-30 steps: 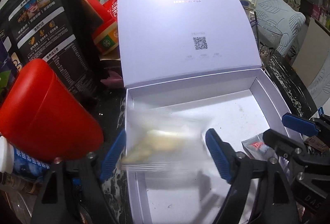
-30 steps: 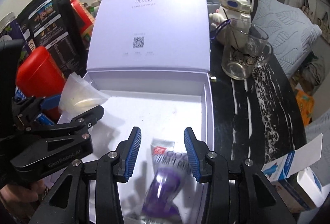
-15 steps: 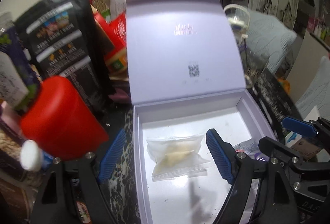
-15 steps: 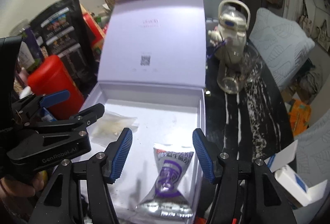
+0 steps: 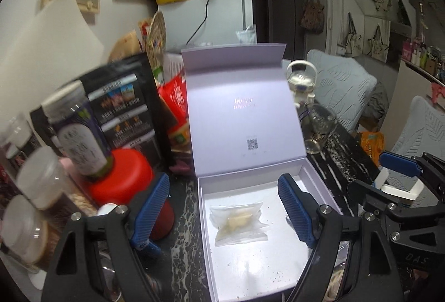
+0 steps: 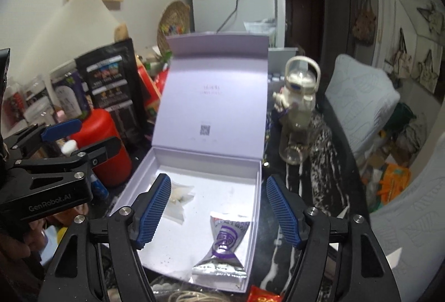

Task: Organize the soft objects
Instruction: 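Withdraw both grippers from the box back toward the table items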

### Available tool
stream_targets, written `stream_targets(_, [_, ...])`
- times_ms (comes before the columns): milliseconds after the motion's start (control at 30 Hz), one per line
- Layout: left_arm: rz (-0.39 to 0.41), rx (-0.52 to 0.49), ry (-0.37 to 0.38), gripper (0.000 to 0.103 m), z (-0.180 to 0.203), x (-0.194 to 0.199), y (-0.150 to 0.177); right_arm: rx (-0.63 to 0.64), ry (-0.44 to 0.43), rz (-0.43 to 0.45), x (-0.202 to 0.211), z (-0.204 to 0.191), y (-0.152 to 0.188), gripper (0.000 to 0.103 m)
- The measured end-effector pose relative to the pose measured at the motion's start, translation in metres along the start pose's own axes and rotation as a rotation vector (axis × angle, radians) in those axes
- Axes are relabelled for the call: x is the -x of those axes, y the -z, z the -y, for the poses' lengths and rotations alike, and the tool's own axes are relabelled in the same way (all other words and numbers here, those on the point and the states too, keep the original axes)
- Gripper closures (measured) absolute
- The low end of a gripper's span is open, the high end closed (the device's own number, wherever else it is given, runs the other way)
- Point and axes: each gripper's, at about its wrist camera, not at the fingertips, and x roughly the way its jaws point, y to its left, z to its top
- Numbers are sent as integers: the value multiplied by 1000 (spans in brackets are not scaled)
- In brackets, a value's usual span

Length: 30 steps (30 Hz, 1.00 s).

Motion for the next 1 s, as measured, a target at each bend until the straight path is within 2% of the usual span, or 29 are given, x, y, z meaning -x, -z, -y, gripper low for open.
stream_targets(100, [28, -4, 9, 22, 1, 17, -1, 29, 8, 32, 18, -6, 0, 26])
stream_targets(200, [53, -3, 17, 22, 2, 36, 2, 39, 15, 69, 38, -9, 2, 26])
stream_targets(300, [67, -24, 38, 22, 2, 53, 10, 22, -6, 85, 54, -10, 6, 26])
stream_targets(400, [68, -39, 43, 22, 0, 66, 19, 38, 9, 90, 69, -14, 16, 26])
stream_targets(500, [62, -49, 58, 22, -2, 82, 32, 45, 34, 88, 83, -17, 28, 26])
stream_targets(867, [9, -44, 120, 22, -4, 122, 90, 21, 31, 63, 124, -30, 81, 26])
stream_targets(1000, [-10, -54, 136, 22, 0, 128, 109, 5, 29, 65, 134, -35, 102, 22])
